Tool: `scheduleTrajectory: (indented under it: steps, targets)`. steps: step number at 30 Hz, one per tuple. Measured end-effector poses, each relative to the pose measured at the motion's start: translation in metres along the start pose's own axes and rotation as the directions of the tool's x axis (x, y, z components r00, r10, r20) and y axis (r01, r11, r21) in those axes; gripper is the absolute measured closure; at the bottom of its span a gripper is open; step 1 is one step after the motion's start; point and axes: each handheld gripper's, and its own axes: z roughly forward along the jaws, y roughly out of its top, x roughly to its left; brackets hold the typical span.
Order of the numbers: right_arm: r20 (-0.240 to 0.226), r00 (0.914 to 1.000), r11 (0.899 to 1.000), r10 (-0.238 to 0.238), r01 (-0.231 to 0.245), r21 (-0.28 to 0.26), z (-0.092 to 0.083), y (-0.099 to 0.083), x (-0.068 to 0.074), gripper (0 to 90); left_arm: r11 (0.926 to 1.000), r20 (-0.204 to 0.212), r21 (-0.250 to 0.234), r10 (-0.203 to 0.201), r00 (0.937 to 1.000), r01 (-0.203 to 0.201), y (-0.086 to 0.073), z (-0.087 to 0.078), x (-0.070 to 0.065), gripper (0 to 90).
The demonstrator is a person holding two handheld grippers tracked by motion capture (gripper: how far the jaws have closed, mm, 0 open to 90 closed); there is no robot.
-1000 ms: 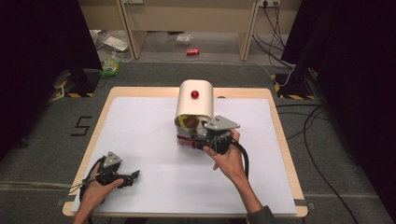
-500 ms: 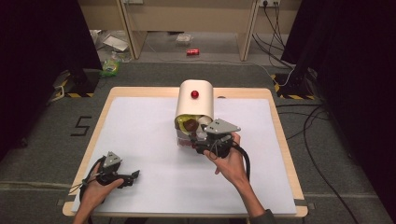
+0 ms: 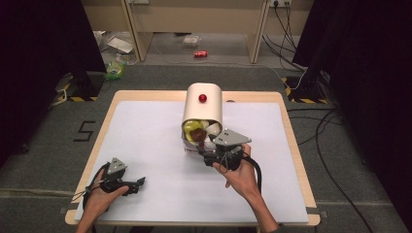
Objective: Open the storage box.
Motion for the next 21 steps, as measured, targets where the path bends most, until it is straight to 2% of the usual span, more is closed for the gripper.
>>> scheduleTrajectory:
  steps: [21]
  targets:
    - [-0.021, 0.9997, 1.000, -0.008, 0.008, -0.004, -0.0083, -0.0077, 0.0088, 43.5, 1.0000, 0.000, 0.000, 0.000, 1.0000, 0.000, 0.0000, 0.0000, 0.0000, 7.2]
